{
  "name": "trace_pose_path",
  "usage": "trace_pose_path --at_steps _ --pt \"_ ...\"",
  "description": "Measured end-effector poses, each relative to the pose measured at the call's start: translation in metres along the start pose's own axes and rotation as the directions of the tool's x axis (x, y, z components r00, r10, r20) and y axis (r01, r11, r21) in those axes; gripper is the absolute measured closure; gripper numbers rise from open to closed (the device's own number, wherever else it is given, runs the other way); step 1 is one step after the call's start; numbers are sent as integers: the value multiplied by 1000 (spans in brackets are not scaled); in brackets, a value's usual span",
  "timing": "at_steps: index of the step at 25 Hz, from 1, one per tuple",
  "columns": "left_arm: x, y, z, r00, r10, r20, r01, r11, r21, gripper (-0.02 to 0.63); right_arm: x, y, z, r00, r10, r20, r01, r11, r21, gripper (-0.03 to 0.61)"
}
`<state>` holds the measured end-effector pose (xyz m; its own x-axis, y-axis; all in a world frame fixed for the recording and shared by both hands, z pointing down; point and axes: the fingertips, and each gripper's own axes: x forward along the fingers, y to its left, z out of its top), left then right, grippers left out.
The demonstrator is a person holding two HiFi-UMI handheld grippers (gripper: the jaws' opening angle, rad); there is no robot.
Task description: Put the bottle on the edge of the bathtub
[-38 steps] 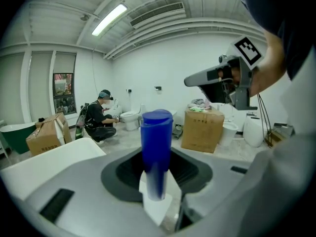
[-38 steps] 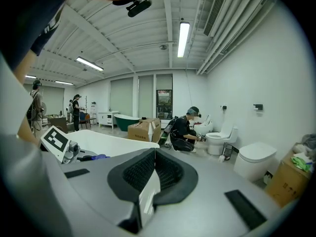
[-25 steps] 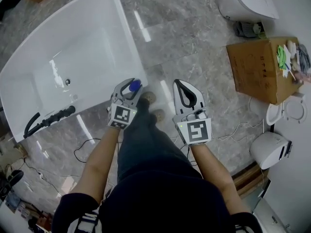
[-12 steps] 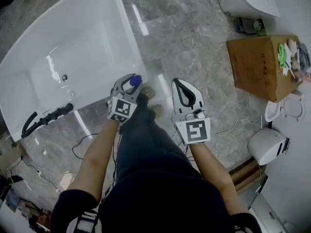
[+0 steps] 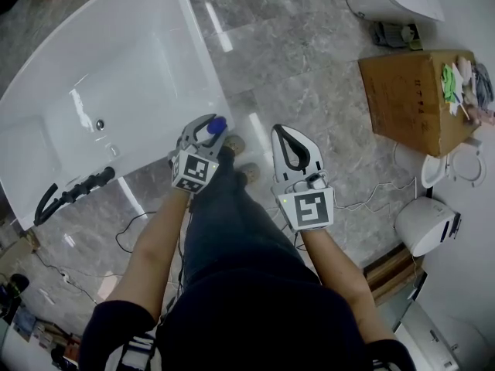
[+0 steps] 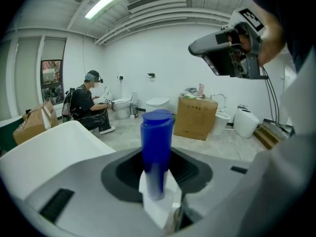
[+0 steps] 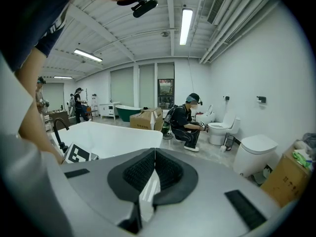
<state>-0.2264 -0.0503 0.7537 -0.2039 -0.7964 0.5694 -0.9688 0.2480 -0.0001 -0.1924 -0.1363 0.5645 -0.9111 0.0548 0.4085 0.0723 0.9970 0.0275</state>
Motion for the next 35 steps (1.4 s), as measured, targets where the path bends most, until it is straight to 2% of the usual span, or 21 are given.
trace_pose_path --at_steps 7,12,16,23,31,35 --pt "5 -4 -1 1000 -23 -1 23 999 24 462 0 0 -2 1000 -3 -10 3 1000 7 561" --pt "2 -3 -5 1000 -26 -10 25 1000 -3 462 -2 -1 -2 1000 -13 -5 13 1000 9 561" --pt "-1 -10 -11 997 -68 -31 70 997 39 462 -2 -1 2 1000 -9 -2 9 1000 -4 561" --pt "-8 -11 -15 992 -103 -70 107 993 52 453 -3 2 9 1000 -8 12 8 1000 -15 561" --pt "-29 -5 6 995 -91 -42 93 994 58 449 -12 3 20 999 -22 38 23 999 -25 561" --pt "-42 -3 27 996 -88 -15 89 992 88 449 -20 -1 25 997 -52 61 54 998 -31 561"
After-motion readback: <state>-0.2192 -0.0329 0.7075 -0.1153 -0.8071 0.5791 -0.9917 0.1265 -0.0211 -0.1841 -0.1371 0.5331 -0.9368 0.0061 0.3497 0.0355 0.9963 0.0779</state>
